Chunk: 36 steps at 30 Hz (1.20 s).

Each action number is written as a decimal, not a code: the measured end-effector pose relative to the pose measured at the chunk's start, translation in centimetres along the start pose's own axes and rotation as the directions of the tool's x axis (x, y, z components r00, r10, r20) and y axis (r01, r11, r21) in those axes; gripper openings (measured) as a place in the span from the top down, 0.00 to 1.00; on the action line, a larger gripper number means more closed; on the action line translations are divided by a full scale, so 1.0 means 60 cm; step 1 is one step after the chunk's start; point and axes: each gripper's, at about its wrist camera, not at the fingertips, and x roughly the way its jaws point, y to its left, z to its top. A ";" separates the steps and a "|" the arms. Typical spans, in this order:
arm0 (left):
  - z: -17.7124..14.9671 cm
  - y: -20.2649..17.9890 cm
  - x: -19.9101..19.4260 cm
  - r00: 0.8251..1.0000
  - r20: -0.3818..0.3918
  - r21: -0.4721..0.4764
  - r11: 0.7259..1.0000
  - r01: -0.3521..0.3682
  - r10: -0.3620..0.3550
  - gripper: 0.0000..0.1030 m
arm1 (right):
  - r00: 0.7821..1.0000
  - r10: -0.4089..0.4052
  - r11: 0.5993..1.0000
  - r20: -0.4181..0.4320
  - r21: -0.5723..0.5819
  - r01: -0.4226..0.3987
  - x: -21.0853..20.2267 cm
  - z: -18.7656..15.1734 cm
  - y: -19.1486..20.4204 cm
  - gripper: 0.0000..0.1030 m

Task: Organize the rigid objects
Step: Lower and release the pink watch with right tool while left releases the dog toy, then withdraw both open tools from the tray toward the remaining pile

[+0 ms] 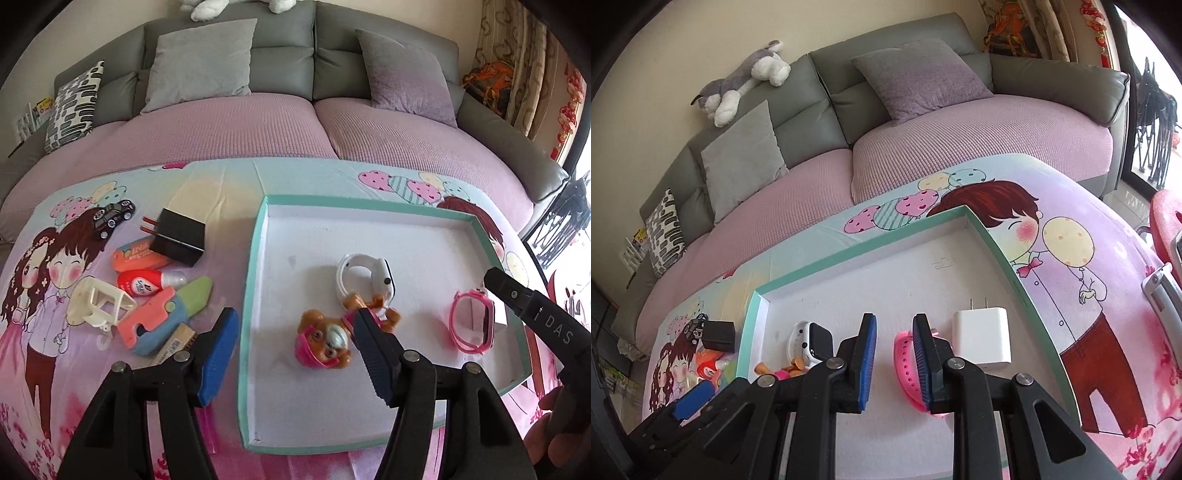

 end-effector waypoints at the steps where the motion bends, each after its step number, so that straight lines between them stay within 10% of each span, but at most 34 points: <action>1: 0.002 0.005 -0.004 1.000 0.012 -0.012 1.000 -0.011 0.011 0.21 | 1.000 -0.002 1.000 0.002 -0.001 0.002 -0.001 0.000 0.001 0.77; 13: 0.005 0.056 -0.001 0.995 0.016 -0.138 0.986 -0.094 0.098 0.16 | 0.998 -0.057 0.997 -0.036 -0.055 0.055 0.014 -0.004 0.010 0.75; 29: -0.002 0.096 0.012 0.986 -0.006 -0.248 0.955 -0.165 0.169 0.15 | 0.990 -0.138 0.987 -0.011 -0.090 0.136 0.019 -0.005 0.011 0.00; 36: -0.003 0.099 0.011 0.984 0.003 -0.262 0.950 -0.171 0.178 0.00 | 0.989 -0.149 0.984 -0.008 -0.101 0.147 0.018 -0.006 0.015 0.00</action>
